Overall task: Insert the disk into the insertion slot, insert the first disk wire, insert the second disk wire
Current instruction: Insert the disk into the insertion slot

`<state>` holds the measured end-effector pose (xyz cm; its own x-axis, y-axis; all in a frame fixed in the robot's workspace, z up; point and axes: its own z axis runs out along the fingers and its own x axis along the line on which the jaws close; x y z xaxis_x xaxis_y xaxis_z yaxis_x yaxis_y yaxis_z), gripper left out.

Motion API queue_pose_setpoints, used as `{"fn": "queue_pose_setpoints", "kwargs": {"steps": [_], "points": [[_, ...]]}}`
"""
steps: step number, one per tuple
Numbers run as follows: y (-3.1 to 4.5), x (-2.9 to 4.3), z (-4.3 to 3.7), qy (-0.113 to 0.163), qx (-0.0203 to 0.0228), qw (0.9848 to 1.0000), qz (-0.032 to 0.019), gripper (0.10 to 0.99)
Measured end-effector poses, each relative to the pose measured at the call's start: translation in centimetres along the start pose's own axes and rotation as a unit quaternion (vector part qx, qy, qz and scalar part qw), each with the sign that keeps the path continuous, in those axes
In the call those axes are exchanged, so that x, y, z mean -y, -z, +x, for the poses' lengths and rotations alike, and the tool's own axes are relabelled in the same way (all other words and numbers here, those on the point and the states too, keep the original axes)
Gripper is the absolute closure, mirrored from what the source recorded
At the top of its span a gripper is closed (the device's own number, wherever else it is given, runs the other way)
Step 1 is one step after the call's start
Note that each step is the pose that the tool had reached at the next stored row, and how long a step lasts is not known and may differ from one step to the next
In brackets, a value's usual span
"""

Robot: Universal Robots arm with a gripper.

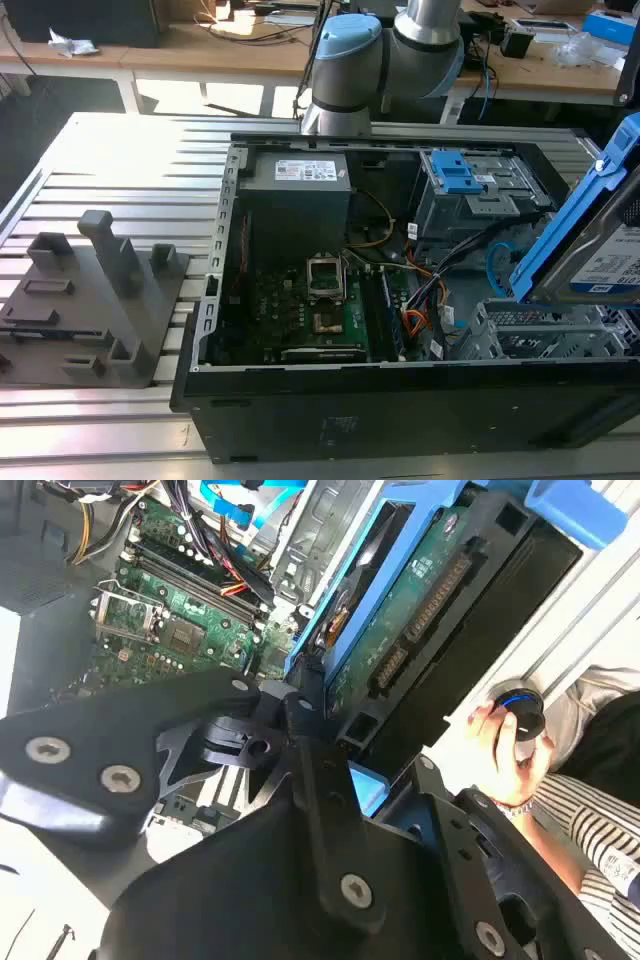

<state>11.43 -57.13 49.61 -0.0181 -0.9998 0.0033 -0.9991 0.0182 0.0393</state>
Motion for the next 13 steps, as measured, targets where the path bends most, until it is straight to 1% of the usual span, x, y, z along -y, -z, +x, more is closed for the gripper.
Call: {"fn": "queue_pose_setpoints", "kwargs": {"steps": [1,2,4,6,8,10,11,12,13], "points": [[-0.17,0.01,0.00,0.000,0.0000,1.0000,0.0000,0.722],[-1.10,0.04,0.00,0.000,-0.0001,1.0000,-0.0004,0.722],[-1.80,0.07,-0.01,0.000,-0.0001,1.0000,-0.0006,0.722],[-2.26,0.09,-0.01,0.000,-0.0002,1.0000,-0.0007,0.722],[-2.54,0.18,-0.04,0.000,-0.0001,1.0000,-0.0008,0.722],[-2.82,0.38,-0.50,0.001,-0.0001,1.0000,-0.0008,0.722],[-3.19,0.90,-1.27,0.004,-0.0002,1.0000,-0.0008,0.722],[-3.49,1.19,-1.54,0.004,-0.0003,1.0000,-0.0011,0.722],[-3.82,1.27,-1.69,0.004,-0.0003,1.0000,-0.0011,0.722]]}}
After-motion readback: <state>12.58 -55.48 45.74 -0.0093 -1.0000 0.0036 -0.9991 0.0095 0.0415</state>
